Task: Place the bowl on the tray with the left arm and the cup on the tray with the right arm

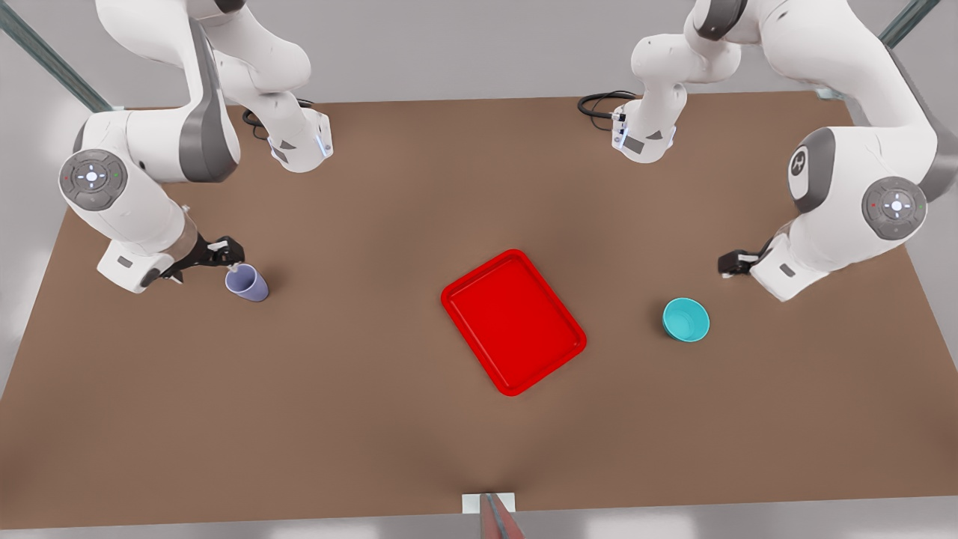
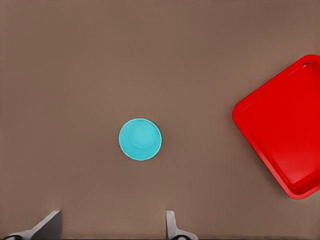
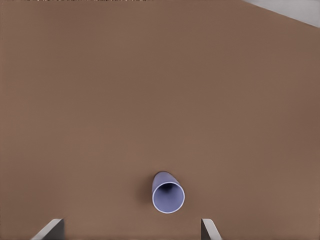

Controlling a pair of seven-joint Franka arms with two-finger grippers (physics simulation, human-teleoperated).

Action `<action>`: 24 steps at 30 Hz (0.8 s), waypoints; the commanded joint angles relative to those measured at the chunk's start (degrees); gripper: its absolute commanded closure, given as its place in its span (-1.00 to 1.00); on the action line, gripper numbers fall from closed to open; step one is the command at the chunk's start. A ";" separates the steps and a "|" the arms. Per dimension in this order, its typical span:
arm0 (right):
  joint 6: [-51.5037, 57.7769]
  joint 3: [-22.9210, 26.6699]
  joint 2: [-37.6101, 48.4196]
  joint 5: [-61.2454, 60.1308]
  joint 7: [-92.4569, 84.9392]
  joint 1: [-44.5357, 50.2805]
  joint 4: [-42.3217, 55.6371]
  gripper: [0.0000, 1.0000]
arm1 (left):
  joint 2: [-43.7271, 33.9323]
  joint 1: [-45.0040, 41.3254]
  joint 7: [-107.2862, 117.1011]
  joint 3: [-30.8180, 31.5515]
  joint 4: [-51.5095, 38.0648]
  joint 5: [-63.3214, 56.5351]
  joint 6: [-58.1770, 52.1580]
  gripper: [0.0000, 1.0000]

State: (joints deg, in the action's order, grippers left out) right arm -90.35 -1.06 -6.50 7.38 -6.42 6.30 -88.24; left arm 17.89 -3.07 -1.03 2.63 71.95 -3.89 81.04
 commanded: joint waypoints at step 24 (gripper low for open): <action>-0.09 0.00 -1.32 -0.18 0.00 -0.77 0.00 -1.00 | 3.20 -11.96 5.77 -0.70 21.74 -3.58 29.26 -1.00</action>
State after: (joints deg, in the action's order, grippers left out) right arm -90.44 -1.05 -7.83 7.21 -6.42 5.53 -88.32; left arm 21.24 -14.87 4.76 1.93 94.05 -7.37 110.60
